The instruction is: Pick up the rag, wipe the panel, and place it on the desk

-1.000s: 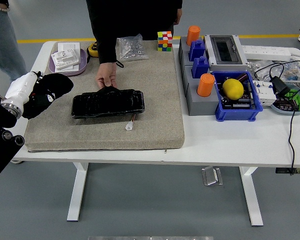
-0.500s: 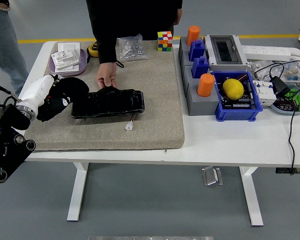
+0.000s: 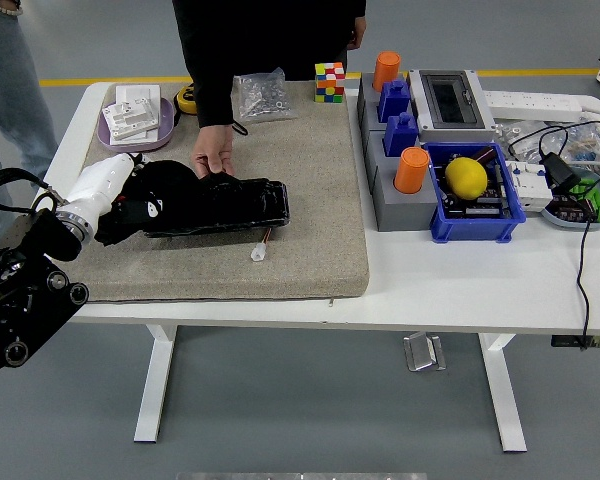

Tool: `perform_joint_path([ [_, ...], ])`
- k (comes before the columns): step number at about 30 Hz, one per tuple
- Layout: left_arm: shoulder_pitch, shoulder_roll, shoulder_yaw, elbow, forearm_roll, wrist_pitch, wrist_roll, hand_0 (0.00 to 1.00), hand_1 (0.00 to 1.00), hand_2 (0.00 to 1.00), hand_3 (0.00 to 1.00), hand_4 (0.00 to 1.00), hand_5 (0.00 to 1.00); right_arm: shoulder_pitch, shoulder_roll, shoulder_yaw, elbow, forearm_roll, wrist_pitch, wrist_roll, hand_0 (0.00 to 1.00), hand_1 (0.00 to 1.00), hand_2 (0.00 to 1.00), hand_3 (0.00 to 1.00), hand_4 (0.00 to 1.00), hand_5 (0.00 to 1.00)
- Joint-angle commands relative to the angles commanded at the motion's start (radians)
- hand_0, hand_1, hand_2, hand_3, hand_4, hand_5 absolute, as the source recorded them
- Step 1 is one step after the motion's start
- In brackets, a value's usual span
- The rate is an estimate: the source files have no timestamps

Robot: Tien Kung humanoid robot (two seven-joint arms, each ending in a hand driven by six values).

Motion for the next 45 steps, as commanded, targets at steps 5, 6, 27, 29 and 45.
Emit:
perform_joint_path([
  [5,-0.020,-0.011,0.026,0.006,-0.005,0.000,0.000,0.251,0.185,0.471,0.355,0.324,0.002,0.001,0.000,-0.010,0.000,0.007,0.000,0.002,0.726,0.609,0.681,0.589,0.998,0.430],
  [6,-0.023,-0.013,0.030,0.007,-0.006,0.000,0.000,0.251,0.185,0.471,0.355,0.324,0.002,0.001,-0.001,-0.014,0.000,0.012,-0.001,0.002,0.726,0.609,0.681,0.589,0.998,0.430],
  [27,-0.112,-0.052,0.185,0.009,-0.029,-0.001,0.002,0.249,0.185,0.473,0.362,0.329,0.002,0.017,-0.019,-0.092,0.000,0.069,0.003,0.008,0.727,0.608,0.681,0.590,0.998,0.430],
  [29,-0.117,-0.055,0.192,0.008,-0.028,0.000,0.003,0.249,0.185,0.473,0.362,0.329,0.002,0.017,-0.020,-0.087,0.000,0.063,0.004,0.006,0.727,0.608,0.681,0.590,0.998,0.430],
  [45,-0.175,-0.107,0.266,0.021,-0.035,-0.005,0.007,0.243,0.185,0.472,0.366,0.333,0.002,0.032,-0.044,-0.203,0.002,0.158,0.004,0.021,0.727,0.609,0.680,0.589,0.998,0.428],
])
